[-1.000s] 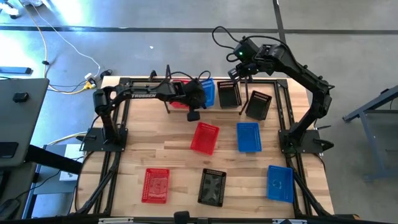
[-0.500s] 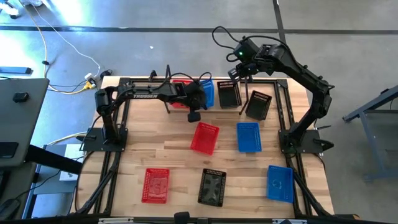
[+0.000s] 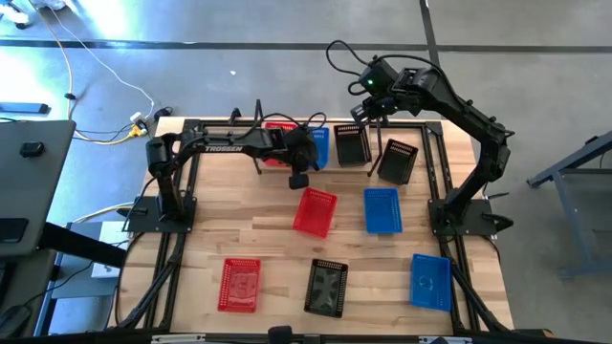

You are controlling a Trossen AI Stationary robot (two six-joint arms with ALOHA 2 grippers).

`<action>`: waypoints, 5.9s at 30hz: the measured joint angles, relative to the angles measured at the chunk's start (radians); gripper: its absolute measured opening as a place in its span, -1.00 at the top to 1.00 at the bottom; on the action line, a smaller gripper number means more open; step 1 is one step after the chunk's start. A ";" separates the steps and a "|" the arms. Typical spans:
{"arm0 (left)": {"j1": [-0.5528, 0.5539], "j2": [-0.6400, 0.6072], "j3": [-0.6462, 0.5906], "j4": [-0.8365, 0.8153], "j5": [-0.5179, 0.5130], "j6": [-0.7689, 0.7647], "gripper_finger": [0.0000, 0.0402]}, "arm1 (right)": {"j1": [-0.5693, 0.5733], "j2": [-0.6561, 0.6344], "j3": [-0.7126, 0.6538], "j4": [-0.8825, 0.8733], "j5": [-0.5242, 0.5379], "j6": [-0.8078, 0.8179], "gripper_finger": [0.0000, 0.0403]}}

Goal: Stack baskets on shelf by color
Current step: Put the top blue bin on the shelf, then stack the bottom black bin on top of the black bin on the shelf

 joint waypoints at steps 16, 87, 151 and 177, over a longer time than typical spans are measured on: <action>-0.010 -0.002 0.000 0.009 0.018 -0.052 0.46 | 0.019 0.000 0.000 0.000 -0.067 0.026 0.41; -0.243 -0.697 -0.149 -0.351 0.040 -0.333 0.33 | 1.128 0.367 -0.003 0.283 -0.384 0.422 0.17; -0.242 -0.696 -0.148 -0.351 0.011 -0.314 0.33 | 1.171 0.496 -0.002 0.275 -0.299 0.432 1.00; -0.242 -0.696 -0.148 -0.349 0.011 -0.297 0.32 | 0.941 0.151 -0.056 -0.162 0.184 0.000 1.00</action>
